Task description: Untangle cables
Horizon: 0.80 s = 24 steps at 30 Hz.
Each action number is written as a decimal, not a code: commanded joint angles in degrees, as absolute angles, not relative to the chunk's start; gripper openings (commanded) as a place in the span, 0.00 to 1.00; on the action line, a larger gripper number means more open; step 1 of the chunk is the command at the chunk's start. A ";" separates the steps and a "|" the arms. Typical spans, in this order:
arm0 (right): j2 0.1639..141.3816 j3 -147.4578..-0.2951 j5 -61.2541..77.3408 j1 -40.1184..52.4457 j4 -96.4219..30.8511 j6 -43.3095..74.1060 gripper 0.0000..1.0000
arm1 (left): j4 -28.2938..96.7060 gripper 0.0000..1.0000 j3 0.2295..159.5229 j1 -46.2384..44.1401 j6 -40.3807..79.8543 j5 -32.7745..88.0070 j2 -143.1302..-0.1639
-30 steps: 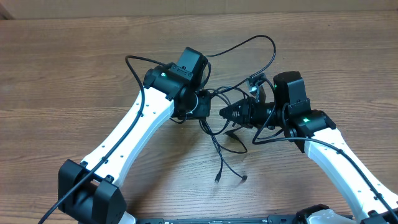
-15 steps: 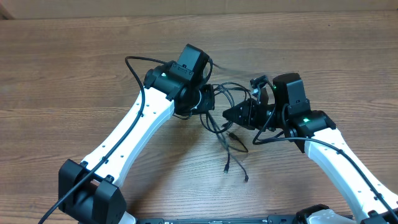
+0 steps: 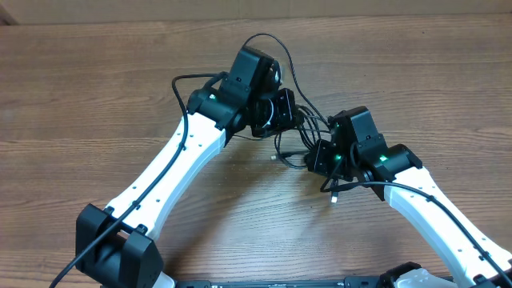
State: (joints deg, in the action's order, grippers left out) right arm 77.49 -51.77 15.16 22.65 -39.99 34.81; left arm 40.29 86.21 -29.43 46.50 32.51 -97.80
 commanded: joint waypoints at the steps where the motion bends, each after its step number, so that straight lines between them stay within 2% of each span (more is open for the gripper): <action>1: 77.17 -51.46 0.69 23.09 -42.65 36.64 0.04 | 40.60 0.04 87.70 -24.14 39.86 40.14 -95.24; 4: 77.28 -51.46 -4.49 23.07 -44.01 36.64 0.04 | 40.73 0.04 87.72 -18.55 34.54 50.59 -93.56; 6: 77.28 -51.46 -5.56 22.96 -44.56 36.67 0.04 | 38.06 0.04 87.74 -13.45 29.26 64.93 -92.51; 9: 77.28 -51.46 -5.56 22.04 -44.47 36.69 0.04 | 36.03 0.04 87.74 -8.75 24.60 76.95 -92.01; 14: 77.28 -51.46 -5.28 16.43 -44.62 38.17 0.04 | 36.18 0.04 87.72 -2.70 17.30 86.85 -91.94; 17: 77.25 -51.46 -0.08 12.82 -43.38 37.01 0.04 | 37.23 0.04 87.70 -1.74 17.37 81.91 -91.94; 20: 77.25 -51.46 9.93 11.81 -40.62 28.21 0.04 | 44.21 0.07 87.70 -3.95 18.22 67.61 -91.94; 21: 77.25 -51.46 12.36 11.81 -39.29 24.88 0.04 | 48.23 0.18 87.70 -6.28 18.22 60.07 -92.05; 24: 77.25 -51.46 13.21 11.88 -37.74 23.44 0.04 | 52.10 0.33 87.68 -11.11 18.22 51.16 -92.23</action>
